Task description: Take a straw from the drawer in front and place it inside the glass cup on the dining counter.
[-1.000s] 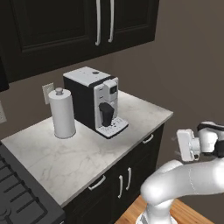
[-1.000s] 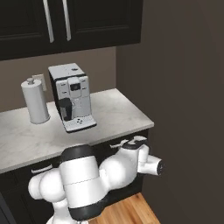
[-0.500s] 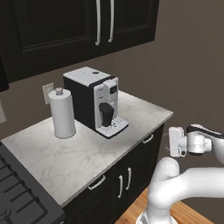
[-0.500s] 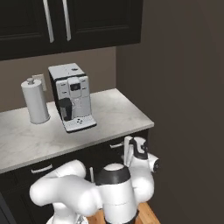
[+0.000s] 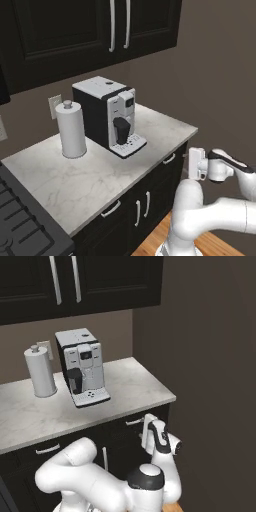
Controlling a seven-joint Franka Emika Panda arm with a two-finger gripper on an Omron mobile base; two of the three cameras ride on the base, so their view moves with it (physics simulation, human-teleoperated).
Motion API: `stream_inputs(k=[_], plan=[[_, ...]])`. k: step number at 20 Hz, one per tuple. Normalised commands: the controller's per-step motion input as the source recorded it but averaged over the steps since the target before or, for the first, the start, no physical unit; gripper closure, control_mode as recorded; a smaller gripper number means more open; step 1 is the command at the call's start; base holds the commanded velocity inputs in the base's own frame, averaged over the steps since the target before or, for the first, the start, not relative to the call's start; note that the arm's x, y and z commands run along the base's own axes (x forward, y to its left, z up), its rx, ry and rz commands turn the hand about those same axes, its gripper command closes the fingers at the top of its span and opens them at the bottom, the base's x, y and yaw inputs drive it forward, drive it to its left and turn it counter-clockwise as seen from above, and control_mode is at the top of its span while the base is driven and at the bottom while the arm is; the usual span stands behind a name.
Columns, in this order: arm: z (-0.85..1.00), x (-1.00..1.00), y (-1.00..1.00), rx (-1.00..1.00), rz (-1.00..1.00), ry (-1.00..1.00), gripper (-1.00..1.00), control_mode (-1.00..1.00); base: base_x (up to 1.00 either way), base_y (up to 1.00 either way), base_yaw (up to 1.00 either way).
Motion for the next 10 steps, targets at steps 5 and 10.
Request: stream_inputs(k=[5,10], plan=[[-0.05,0.35,0.01,0.03,-0.01,0.0,-1.0,-1.0,0.0,0.0,0.0],[-0.16,0.31,0.0,0.0,-0.01,0.0,-1.0,-1.0,0.0,0.0,0.0]])
